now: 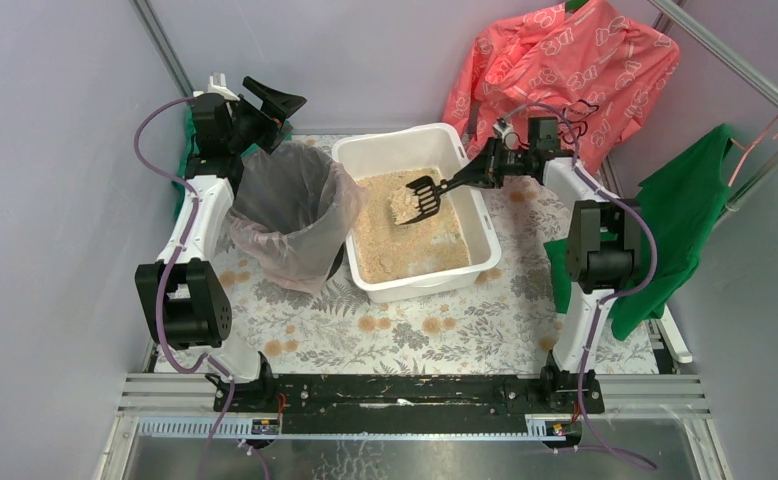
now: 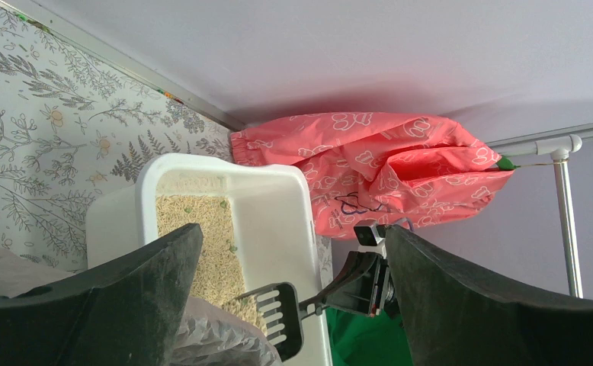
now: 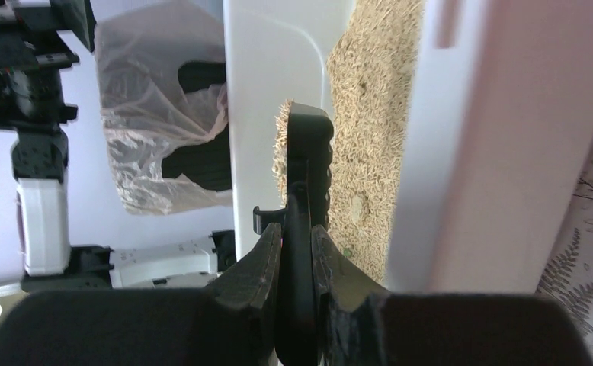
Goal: Clean the litter box
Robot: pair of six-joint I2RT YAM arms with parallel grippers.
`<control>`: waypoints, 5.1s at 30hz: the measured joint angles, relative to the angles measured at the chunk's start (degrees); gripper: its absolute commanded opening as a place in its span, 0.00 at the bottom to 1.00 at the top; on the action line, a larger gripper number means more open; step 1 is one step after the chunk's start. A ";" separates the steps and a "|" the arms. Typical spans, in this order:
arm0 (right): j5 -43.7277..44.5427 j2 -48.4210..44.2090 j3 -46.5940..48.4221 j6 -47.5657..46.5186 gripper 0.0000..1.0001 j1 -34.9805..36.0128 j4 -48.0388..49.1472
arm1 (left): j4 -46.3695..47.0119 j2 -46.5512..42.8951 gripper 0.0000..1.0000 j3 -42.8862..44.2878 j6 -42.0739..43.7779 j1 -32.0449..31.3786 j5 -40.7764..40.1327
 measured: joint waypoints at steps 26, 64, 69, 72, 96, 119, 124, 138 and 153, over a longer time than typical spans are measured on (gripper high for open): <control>5.44 -4.37 -5.95 8.74 0.00 -0.46 9.51 | 0.09 0.55 0.99 0.48 -0.28 0.00 0.37; 2.19 -7.45 -20.24 23.74 0.00 0.50 33.81 | -0.48 0.57 0.99 0.85 -0.09 -0.11 -0.07; 2.32 -7.23 -21.79 27.36 0.00 -0.07 37.53 | -0.46 0.44 0.99 0.74 -0.09 -0.11 -0.24; 1.81 -7.23 -21.84 27.80 0.00 1.05 39.23 | -0.57 0.44 0.99 0.76 -0.17 -0.13 -0.24; -0.74 -8.39 -28.04 38.25 0.00 -3.89 53.62 | -0.87 0.11 0.99 0.63 0.09 -0.68 -0.31; -0.35 -8.46 -26.60 33.20 0.00 -3.85 45.99 | -0.76 0.11 0.99 0.44 -0.02 -0.83 -0.28; -0.33 -8.57 -24.30 30.88 0.00 -1.22 43.76 | -0.59 0.11 0.99 0.44 -0.04 -0.83 -0.26; 0.26 -8.57 -24.52 30.03 0.00 -1.38 41.77 | -0.70 0.11 0.99 0.42 0.22 -0.83 -0.26; 0.37 -9.94 -20.13 31.71 0.00 -5.99 40.72 | -0.63 0.09 0.99 0.35 0.63 -0.83 -0.26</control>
